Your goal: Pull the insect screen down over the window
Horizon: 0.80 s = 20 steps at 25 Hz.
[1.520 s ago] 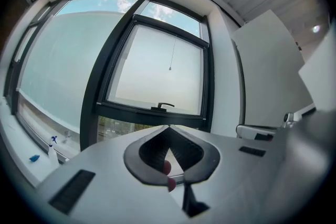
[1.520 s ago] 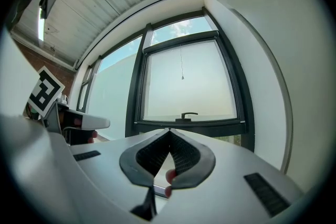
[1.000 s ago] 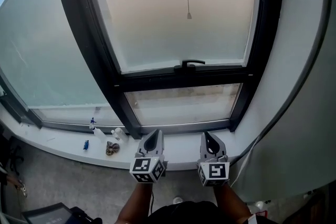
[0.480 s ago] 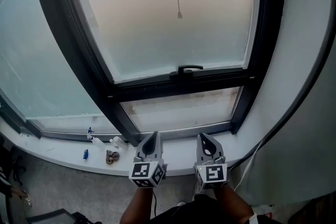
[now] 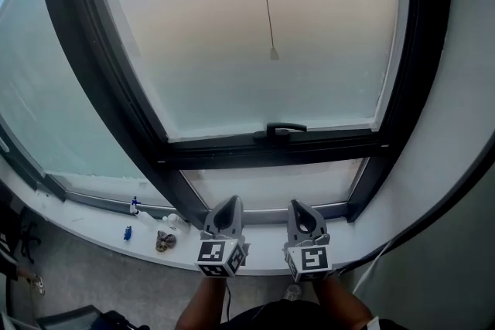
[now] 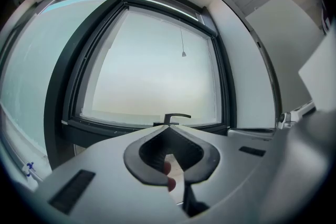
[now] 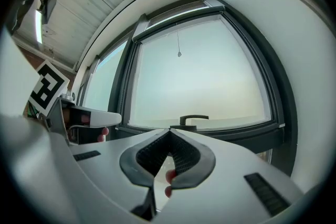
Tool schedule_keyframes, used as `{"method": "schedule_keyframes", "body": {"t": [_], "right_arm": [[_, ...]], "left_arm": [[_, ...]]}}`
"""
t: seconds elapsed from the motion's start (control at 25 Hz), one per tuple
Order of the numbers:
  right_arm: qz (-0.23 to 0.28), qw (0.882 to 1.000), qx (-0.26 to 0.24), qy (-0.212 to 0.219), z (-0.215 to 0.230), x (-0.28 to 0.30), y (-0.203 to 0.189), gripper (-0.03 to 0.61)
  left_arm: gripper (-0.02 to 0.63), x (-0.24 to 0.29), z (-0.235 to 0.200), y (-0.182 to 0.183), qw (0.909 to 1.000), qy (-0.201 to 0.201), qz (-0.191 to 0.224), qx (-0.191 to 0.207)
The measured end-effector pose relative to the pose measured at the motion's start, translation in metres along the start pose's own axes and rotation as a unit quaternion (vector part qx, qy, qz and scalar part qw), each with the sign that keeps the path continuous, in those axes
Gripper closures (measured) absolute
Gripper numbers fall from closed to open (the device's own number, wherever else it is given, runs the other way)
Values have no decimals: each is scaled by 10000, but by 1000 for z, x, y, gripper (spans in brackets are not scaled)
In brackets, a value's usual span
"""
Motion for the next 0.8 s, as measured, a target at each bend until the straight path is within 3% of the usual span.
{"method": "schedule_keyframes", "body": {"t": [0.32,0.52,0.8], "right_arm": [[244,9995,-91,188,29,39,11,577],[589,9982,-82,6,37,54,21,577],[630,9976,-177,-246,46,81,34,577]], "left_arm": [[612,37,1,8,9997,157,172,40],[612,55,-6,19,9995,97,307,59],[612,88,-25,38,9983,-15,562,120]]}}
Point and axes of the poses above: the fingertips, and each gripper's own axes: x forward along the fingers, z to its right, y out of its top, the point moved 8 cm from there along -x, backward along the fingers, and after that the axes turned 3 degrees about z, right-handed, at the moved point
